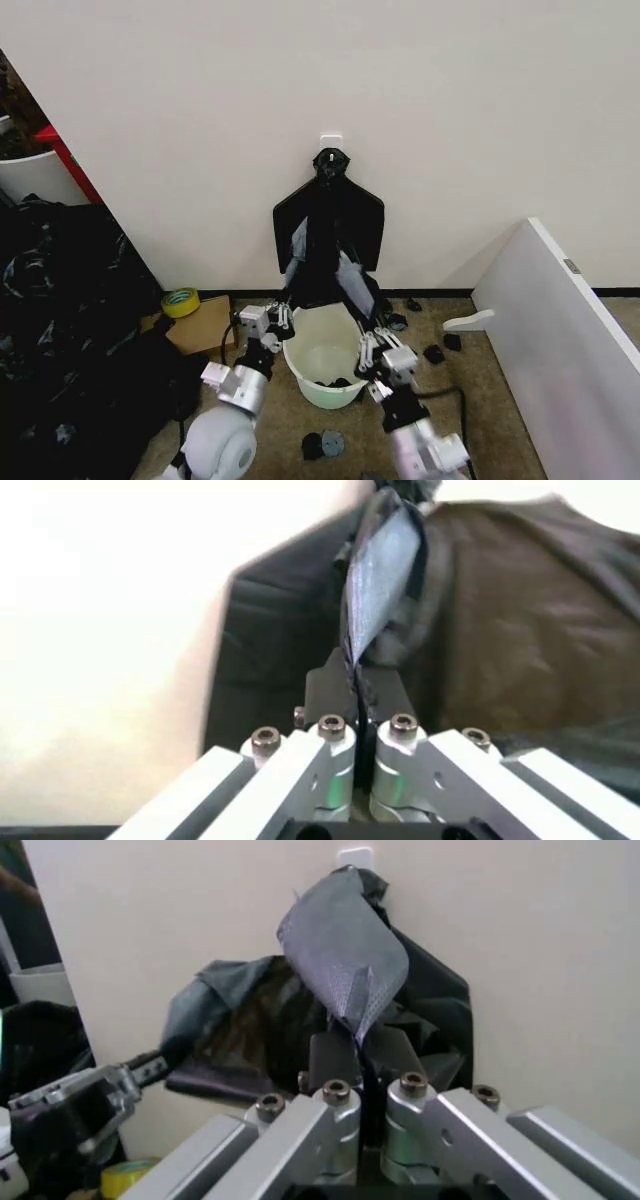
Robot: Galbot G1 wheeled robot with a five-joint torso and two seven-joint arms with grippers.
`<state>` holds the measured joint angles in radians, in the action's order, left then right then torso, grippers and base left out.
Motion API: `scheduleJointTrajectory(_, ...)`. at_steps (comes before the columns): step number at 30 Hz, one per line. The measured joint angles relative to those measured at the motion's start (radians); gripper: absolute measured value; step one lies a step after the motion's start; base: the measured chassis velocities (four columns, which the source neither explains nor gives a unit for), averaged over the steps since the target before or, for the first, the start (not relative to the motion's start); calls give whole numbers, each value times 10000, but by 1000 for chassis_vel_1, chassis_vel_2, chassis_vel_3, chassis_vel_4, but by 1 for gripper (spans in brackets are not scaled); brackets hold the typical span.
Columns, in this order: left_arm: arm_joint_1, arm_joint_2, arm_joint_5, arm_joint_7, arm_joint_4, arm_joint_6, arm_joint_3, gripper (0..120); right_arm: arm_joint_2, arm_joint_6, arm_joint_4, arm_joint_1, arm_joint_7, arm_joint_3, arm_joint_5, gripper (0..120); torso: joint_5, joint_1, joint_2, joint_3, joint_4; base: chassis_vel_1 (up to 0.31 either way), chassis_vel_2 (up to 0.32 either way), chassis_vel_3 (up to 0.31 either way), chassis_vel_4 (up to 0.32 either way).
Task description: Place the garbage bag over the trash bin.
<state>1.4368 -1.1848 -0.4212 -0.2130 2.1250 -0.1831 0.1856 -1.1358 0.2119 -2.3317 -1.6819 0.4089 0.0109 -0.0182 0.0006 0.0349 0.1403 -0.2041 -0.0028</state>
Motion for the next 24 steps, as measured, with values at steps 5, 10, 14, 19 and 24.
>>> scheduleJointTrajectory(5,475,36,191,-212,1283,1,415,0,-12,184,-698,-556,-179,2,-27,0,1,0,0,0,2,0,0,0,0)
scheduleJointTrajectory(10,641,215,131,69,2084,-1,703,0,-150,428,-850,-366,-776,-444,43,0,1,0,0,-1,2,0,0,0,0)
scheduleJointTrajectory(14,776,273,180,238,2117,8,639,0,-221,608,-713,115,-1337,-892,232,0,1,1,0,-1,2,0,0,0,0)
scheduleJointTrajectory(19,945,58,335,322,1899,8,311,0,-305,589,-407,580,-1491,-1104,438,0,1,1,0,-1,2,0,0,0,0)
scheduleJointTrajectory(24,1005,-67,613,406,1643,2,103,0,-365,498,199,1035,-1506,-1103,821,0,0,1,-2,-2,2,0,0,0,0)
